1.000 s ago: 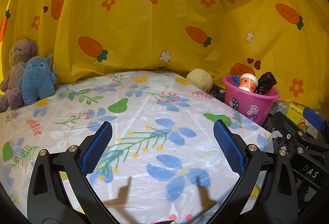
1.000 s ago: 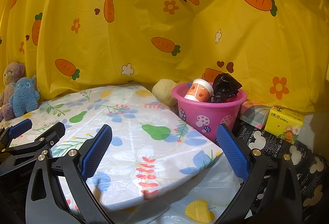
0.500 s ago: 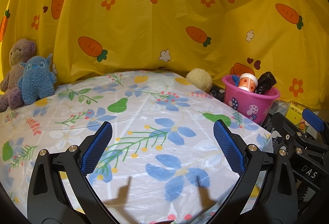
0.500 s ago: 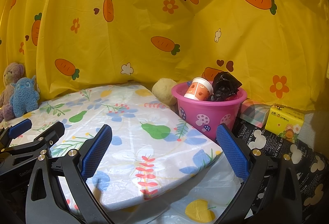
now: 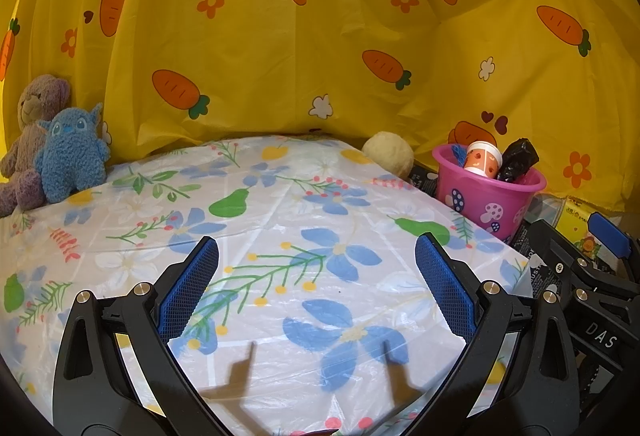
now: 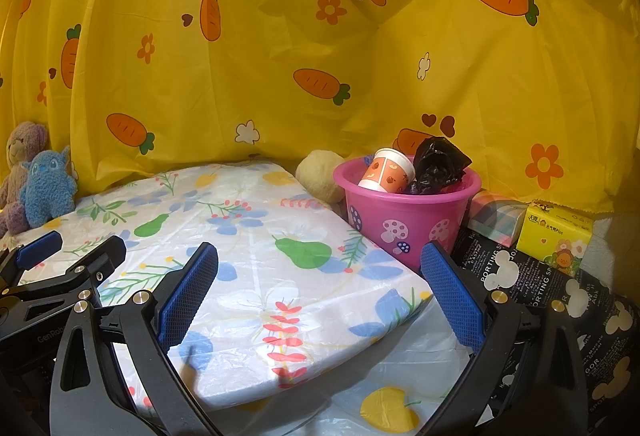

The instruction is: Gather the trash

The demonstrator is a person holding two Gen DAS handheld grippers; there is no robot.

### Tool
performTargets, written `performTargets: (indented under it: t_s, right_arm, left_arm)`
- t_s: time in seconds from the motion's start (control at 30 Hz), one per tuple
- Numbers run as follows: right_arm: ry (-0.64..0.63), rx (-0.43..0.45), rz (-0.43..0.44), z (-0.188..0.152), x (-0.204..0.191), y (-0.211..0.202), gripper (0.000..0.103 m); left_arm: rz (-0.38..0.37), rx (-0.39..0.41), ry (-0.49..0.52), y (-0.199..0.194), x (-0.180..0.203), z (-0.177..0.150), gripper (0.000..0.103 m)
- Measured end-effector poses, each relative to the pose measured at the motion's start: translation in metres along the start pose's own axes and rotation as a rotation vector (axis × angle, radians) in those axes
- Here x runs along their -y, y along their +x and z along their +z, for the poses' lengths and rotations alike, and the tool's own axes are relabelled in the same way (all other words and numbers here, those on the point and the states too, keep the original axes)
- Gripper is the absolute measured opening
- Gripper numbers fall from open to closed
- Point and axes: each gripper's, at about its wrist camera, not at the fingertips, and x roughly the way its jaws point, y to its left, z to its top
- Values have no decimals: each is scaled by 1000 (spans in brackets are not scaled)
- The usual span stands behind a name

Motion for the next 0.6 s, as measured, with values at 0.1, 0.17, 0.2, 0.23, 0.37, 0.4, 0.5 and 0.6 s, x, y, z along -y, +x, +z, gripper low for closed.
performTargets:
  t_s: [0.1,0.17,0.2,0.23,0.37,0.4,0.5,0.6]
  right_arm:
    - [0,0,0,0,0,0,97]
    - [-1,-2,-1,0,0,0,97]
    - [1,-2,0,0,0,0,97]
    - [1,-1,-1,0,0,0,97]
    - [1,-2,0,0,0,0,97]
    - [0,-2,0,0,-1,1,97]
    - [1,-3,-1,0,-2,1,97]
    - [2,-3,0,0,-1,1,97]
  left_arm:
    - [-2,0,0,0,0,0,97]
    - [-2,-1,1,1,1,-1,97]
    - [-2,-1,0,1,1,-1,97]
    - [-2,-1,-1,1,1,-1,97]
    - [-2,-2,0,1,2,-2,97]
    - [-2,-3,1,1,2,-2,97]
    - [-4,-4,6,2,2,-3,95]
    - [6,-3,17,2,2,-4,84]
